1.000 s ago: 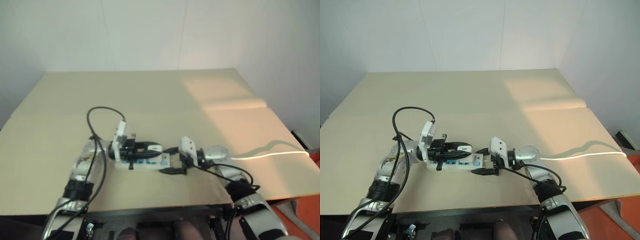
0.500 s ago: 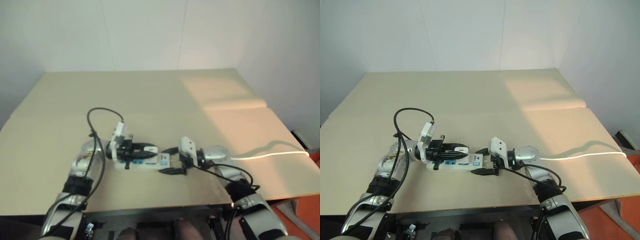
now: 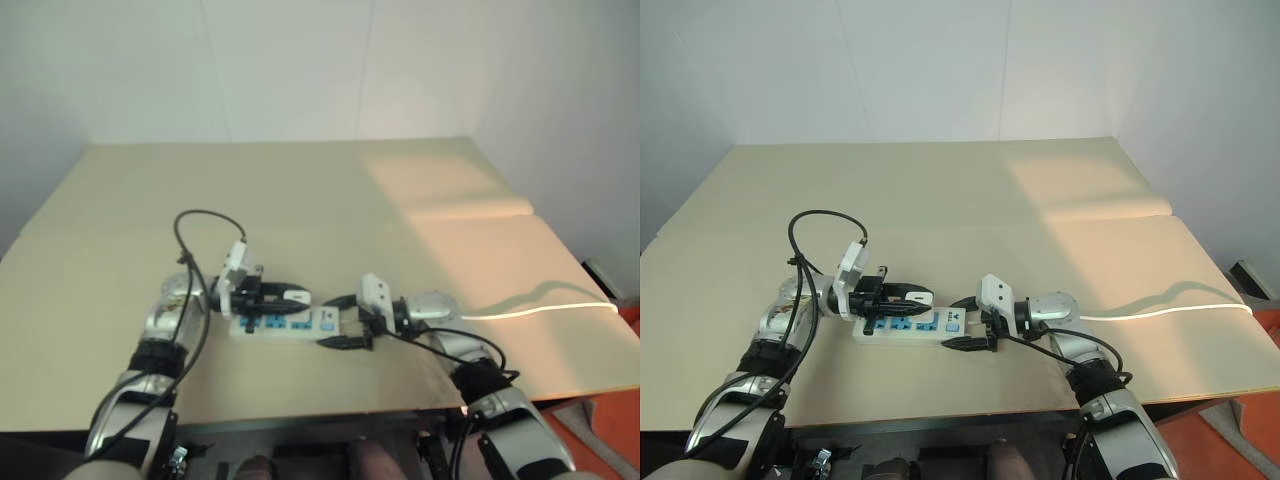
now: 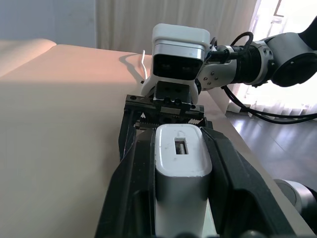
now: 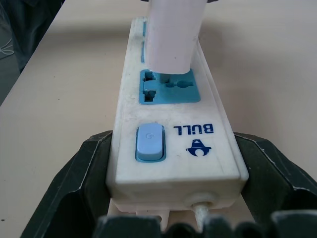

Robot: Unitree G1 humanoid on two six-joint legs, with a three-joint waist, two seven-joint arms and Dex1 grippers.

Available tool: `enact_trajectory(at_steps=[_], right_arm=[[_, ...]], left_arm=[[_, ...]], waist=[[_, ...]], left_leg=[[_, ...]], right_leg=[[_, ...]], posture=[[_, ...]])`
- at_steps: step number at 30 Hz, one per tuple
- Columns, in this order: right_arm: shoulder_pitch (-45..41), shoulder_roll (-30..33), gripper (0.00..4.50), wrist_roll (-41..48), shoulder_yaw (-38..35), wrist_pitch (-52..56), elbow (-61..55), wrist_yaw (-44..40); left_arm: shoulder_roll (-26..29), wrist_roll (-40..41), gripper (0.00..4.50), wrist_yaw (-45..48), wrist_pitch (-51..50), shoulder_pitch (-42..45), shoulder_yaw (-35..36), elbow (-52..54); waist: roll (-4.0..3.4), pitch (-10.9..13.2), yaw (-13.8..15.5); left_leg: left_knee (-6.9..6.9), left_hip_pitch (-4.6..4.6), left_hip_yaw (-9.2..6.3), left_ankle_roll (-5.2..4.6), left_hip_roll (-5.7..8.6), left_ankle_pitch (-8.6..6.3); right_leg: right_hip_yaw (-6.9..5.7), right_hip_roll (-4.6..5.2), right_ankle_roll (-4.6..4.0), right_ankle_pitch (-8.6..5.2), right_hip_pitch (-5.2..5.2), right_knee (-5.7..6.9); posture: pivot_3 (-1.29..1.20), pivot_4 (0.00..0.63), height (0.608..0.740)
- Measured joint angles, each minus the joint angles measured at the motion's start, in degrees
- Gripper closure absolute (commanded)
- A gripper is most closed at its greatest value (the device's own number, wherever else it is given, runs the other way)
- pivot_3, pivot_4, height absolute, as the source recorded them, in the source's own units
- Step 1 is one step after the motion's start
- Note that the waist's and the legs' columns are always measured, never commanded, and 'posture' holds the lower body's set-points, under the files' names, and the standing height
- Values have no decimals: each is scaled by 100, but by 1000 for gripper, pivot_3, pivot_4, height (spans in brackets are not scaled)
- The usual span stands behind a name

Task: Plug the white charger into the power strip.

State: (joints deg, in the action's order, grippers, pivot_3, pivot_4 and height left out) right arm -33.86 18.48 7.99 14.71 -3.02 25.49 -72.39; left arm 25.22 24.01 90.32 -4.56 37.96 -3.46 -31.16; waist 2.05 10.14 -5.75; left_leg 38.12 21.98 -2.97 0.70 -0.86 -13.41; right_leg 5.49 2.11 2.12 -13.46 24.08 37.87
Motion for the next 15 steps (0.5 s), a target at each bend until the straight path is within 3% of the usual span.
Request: enact_trajectory(at_steps=[15], right_arm=[[57,6,1090,-1,29,0,-83,1]], left_arm=[[9,206,3485,172,-147,-20,-303,-78]], waist=[[0,-4,-1]], left_leg=[[-1,0,-1,0,0,0]], right_leg=[[0,-1,1,-1,-1,-2]], posture=[[0,150,740]])
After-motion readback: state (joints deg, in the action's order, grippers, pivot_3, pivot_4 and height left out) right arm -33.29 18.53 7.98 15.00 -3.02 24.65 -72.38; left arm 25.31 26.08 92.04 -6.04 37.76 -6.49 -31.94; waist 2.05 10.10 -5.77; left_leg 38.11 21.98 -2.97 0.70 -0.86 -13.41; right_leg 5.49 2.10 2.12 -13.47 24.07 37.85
